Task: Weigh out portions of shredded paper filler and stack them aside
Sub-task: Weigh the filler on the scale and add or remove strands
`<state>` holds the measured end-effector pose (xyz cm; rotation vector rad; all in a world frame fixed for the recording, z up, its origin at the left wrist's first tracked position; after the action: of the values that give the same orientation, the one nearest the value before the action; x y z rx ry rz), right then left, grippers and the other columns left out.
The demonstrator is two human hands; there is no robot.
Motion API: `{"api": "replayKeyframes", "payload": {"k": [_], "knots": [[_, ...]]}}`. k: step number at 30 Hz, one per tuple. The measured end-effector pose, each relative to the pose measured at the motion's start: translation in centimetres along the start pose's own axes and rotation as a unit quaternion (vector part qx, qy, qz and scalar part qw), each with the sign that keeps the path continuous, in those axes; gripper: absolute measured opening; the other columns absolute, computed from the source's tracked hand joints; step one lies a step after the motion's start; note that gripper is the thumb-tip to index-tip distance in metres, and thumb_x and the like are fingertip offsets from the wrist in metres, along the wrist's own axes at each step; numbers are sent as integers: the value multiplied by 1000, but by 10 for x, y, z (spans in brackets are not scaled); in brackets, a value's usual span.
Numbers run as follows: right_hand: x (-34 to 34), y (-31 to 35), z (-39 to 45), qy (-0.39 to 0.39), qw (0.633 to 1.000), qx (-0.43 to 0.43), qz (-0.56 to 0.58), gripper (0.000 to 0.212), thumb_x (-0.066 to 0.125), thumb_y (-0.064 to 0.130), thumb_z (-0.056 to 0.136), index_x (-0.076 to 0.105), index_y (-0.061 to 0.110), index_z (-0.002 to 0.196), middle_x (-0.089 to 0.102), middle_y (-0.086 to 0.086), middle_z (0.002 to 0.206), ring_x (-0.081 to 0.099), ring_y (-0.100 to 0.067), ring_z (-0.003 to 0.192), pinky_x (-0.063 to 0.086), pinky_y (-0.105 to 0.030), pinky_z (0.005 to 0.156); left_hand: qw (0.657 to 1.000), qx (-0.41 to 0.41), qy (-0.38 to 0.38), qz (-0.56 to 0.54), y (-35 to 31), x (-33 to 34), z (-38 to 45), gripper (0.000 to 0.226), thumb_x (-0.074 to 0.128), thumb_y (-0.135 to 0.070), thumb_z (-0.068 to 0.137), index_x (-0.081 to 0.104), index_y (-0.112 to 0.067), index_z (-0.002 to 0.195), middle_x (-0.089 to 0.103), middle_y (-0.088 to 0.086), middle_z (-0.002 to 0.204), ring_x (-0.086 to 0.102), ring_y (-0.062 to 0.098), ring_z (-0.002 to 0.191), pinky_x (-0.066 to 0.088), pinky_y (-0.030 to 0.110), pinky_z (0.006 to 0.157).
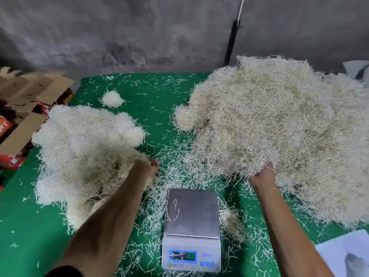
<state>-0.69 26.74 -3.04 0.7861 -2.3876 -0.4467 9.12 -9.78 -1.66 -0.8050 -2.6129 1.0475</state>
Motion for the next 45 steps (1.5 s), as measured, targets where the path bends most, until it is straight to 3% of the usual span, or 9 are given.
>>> {"api": "replayKeyframes", "payload": {"k": [5, 7, 10, 14, 19, 30, 35, 39, 45], "knots": [[2, 2, -25, 32, 995, -37, -91, 32, 47, 32, 108, 53, 8, 129, 56, -20, 144, 62, -34, 124, 55, -46, 102, 863, -187, 143, -446, -2, 42, 8, 70, 53, -42, 103, 29, -1, 154, 36, 26, 156, 33, 33, 147, 28, 39, 121], [6, -2, -29, 41, 992, -45, -109, 47, 47, 31, 108, 41, 6, 147, 45, -18, 153, 53, -35, 132, 42, -44, 112, 979, -46, 169, -99, -17, 66, -9, 65, 47, -41, 103, 30, -5, 154, 36, 25, 156, 38, 39, 144, 37, 50, 114], [12, -4, -37, 79, 987, -47, -130, 44, 47, 31, 108, 44, 10, 146, 51, -17, 138, 54, -32, 131, 49, -43, 106, 916, 89, 248, 303, -19, 90, -22, 60, 66, -19, 96, 39, -3, 147, 49, 26, 138, 60, 38, 116, 60, 38, 74], [11, 2, -42, 68, 982, -53, -168, 61, 48, 44, 106, 33, 14, 157, 25, -16, 168, 31, -37, 151, 30, -52, 124, 836, 411, 39, 362, -45, 85, -25, 47, 59, 13, 82, 59, -3, 126, 58, 19, 123, 61, 22, 81, 48, 19, 51], [16, -1, -80, 86, 962, -105, -238, 68, 41, 48, 107, 14, 21, 164, 9, -9, 172, 11, -36, 157, 20, -54, 124, 770, 377, 198, 475, -28, 53, -36, 32, 65, 7, 87, 65, 4, 119, 67, 22, 120, 65, 28, 109, 45, 12, 70], [33, -87, -163, 282, 889, -84, -351, 40, 58, 38, 102, 55, 11, 132, 62, -18, 116, 66, -36, 109, 54, -59, 100, 937, -27, 347, -37, 86, -5, -126, 46, 66, -49, 95, 50, -29, 134, 55, -4, 123, 49, 29, 128, 63, 37, 67], [-18, -133, -149, 273, 439, -451, -727, 78, 46, 56, 101, 24, 12, 162, 34, -10, 163, 30, -24, 148, 15, -42, 126, 978, 41, 176, 103, 104, -22, -126, 20, 41, -26, 108, 57, -16, 106, 58, 18, 106, 57, 20, 89, 49, 30, 71], [-40, -147, -152, 400, 527, -374, -650, 69, 37, 70, 98, 3, 55, 156, 23, 26, 157, 24, 18, 141, 19, -10, 116, 990, 59, 121, -42, 85, -5, -137, 37, 48, -26, 106, 53, -4, 135, 60, 18, 125, 57, 34, 118, 47, 42, 95], [-53, -144, -153, 329, 553, -407, -648, 73, 58, 49, 101, 27, 23, 162, 42, -5, 160, 50, -18, 135, 41, -38, 115, 959, 27, 171, 226, 118, -47, -113, 33, 71, -17, 92, 54, -6, 118, 63, 13, 100, 63, 22, 91, 49, 28, 63]]}}
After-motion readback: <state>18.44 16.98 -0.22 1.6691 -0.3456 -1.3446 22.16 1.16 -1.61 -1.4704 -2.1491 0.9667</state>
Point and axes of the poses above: each hand's wrist, its own z-axis towards the middle knuckle, its own x-axis out of the palm, y = z × x, the point moved 2 cm from there along z, towards the middle knuckle
